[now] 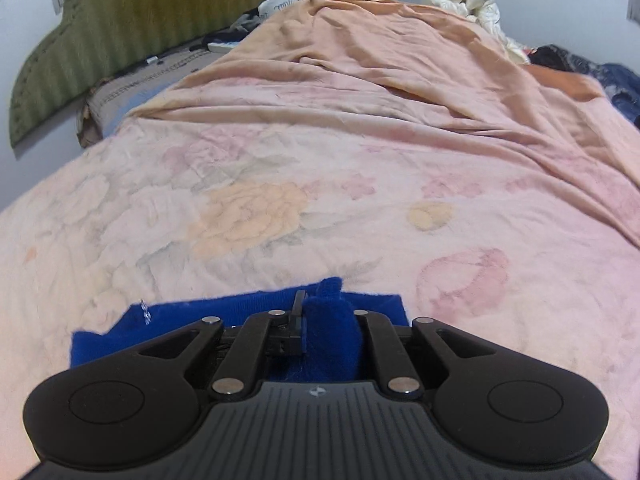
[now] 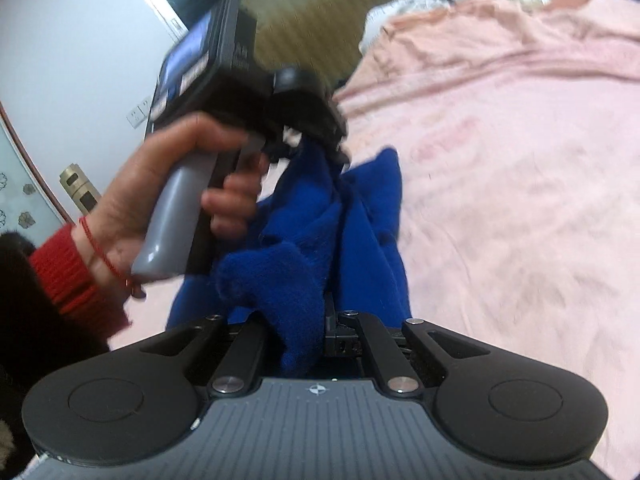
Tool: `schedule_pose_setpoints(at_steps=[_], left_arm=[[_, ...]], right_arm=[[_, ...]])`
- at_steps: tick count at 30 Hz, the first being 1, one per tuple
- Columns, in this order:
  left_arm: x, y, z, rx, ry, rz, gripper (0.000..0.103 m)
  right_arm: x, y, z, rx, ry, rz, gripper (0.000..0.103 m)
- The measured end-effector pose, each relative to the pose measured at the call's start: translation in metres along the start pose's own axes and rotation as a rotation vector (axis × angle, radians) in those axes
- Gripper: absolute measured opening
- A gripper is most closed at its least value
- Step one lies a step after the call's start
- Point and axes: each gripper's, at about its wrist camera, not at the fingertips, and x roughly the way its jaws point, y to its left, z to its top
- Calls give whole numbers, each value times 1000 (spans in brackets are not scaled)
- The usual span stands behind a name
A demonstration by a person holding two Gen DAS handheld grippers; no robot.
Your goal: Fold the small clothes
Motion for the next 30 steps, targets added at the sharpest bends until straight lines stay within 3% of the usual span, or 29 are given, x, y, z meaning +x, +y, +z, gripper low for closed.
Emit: schedule_pose_setpoints(at_steps=[3, 7, 10, 11, 14, 15, 18, 20, 23, 28, 30], left_arm=[[0, 4, 8, -39, -21, -38, 12], [-10, 23, 19, -205, -75, -105, 14], [-18, 44, 24, -326, -88, -127, 24], [-22, 52, 23, -337, -94, -120, 33], [-36, 71, 14, -304, -102, -18, 74], [-44, 78, 7, -274, -126, 41, 78], [-56, 91, -12, -153, -169, 177, 78], [-56, 101, -25, -96, -153, 242, 78], [-50, 125, -40, -123, -118, 249, 78], [-32, 157, -56, -227, -52, 147, 78], [-21, 162, -61, -237, -30, 142, 78]], right_arm=[[0, -10, 0, 75, 32, 11, 23], [-13, -21, -1, 160, 33, 19, 23], [-14, -30, -2, 214, 25, 20, 23], [-13, -33, -2, 235, 23, 20, 22], [-16, -35, 0, 275, 8, -10, 25], [-20, -28, 4, 236, -15, -59, 32], [-28, -1, 25, 69, -114, -191, 55], [-16, 6, 50, 23, -104, -128, 63], [31, -3, 90, 81, -5, -41, 65], [118, -11, 121, 30, 127, -105, 55], [134, -14, 122, 15, 147, -103, 38]])
